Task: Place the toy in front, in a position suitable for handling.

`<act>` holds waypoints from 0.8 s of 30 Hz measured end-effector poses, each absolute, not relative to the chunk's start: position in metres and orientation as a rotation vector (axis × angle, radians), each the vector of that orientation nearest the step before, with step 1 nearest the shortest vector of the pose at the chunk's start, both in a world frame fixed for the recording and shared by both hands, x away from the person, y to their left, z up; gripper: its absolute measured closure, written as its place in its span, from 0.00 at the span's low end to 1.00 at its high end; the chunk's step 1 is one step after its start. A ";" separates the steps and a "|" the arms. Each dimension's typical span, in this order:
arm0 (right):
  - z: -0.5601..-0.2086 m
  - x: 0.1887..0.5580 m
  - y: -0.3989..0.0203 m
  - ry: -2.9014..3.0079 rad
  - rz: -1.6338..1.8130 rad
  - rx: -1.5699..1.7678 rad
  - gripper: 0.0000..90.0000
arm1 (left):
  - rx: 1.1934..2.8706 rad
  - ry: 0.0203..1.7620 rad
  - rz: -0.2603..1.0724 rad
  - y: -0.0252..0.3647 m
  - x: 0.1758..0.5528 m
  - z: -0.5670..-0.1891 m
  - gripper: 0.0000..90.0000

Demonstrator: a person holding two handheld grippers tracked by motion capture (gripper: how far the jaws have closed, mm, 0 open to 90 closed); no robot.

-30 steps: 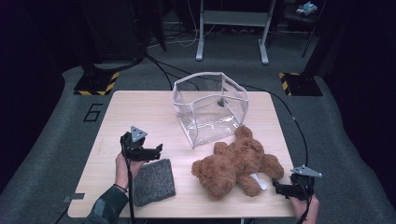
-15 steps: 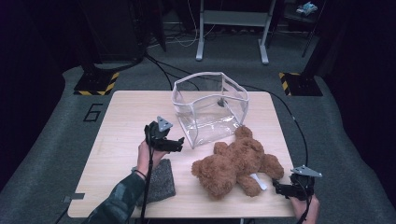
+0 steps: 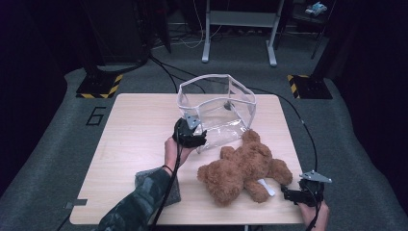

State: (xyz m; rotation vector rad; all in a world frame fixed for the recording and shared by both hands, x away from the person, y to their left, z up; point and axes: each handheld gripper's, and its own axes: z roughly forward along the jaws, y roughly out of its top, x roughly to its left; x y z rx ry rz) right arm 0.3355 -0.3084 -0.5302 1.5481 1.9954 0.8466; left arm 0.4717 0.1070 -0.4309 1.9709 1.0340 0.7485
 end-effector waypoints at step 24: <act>-0.530 0.336 -0.309 1.991 0.844 1.545 0.00 | 1.877 1.170 0.785 0.122 0.507 -0.443 0.94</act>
